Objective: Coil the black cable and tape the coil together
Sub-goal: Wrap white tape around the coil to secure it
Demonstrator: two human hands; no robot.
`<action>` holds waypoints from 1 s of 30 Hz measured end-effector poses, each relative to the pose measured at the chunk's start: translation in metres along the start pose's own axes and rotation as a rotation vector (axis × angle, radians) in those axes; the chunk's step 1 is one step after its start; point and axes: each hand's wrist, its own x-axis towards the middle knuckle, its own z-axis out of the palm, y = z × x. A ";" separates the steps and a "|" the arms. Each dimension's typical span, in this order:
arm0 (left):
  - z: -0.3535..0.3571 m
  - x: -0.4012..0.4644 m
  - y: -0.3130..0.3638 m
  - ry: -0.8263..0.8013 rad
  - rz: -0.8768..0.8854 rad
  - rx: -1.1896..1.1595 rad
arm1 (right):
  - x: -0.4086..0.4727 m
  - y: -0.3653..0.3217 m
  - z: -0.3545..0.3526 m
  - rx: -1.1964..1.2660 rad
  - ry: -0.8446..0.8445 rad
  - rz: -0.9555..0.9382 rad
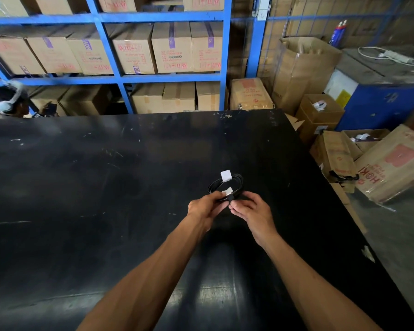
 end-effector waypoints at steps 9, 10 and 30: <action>0.006 -0.006 0.026 -0.155 -0.252 0.108 | 0.010 -0.016 -0.009 -0.108 -0.177 -0.140; 0.006 -0.007 0.029 -0.167 -0.284 0.130 | 0.011 -0.018 -0.010 -0.140 -0.185 -0.164; -0.006 0.003 -0.005 -0.029 0.229 0.297 | 0.013 -0.025 -0.009 -0.041 -0.094 0.146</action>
